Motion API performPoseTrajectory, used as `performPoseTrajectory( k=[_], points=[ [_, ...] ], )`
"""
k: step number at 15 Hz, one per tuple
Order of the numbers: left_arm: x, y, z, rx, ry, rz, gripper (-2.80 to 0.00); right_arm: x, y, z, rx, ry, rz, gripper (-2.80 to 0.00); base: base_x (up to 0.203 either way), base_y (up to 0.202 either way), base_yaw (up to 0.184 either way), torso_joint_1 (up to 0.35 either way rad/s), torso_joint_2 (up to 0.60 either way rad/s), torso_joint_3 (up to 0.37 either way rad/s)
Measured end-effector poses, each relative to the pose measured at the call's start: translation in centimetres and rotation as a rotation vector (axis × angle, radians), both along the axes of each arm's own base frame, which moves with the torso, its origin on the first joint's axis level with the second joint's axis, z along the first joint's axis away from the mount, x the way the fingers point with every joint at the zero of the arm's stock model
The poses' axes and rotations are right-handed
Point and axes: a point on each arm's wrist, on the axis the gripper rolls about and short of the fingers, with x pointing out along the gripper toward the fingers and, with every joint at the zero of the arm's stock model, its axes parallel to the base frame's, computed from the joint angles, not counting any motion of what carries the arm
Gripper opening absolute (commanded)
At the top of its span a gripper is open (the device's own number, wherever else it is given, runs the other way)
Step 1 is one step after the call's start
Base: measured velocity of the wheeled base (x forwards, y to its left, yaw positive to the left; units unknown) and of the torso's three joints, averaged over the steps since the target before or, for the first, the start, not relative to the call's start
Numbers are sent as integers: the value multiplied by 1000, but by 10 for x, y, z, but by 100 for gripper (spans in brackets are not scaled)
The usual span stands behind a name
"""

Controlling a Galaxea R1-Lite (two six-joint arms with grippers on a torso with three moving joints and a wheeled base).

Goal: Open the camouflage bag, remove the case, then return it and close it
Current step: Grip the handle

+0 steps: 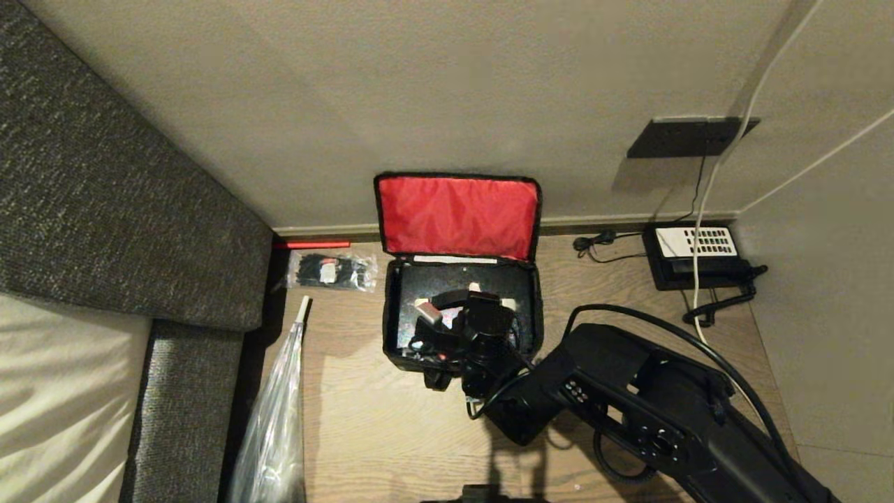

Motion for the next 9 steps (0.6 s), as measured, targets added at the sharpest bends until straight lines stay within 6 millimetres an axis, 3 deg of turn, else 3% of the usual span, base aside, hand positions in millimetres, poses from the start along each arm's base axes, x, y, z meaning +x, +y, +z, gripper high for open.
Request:
performPoseTrajectory(
  k=[2, 7, 9],
  points=[
    [0, 0, 0, 0, 0, 0, -280, -13, 4, 7, 9, 20, -34, -280, 0, 0, 0, 0, 0, 0],
    [0, 0, 0, 0, 0, 0, -280, -45, 20, 61, 138, -21, -37, -280, 0, 0, 0, 0, 0, 0],
    [0, 0, 0, 0, 0, 0, -280, -56, 19, 70, 153, -17, -24, -280, 0, 0, 0, 0, 0, 0]
  ],
)
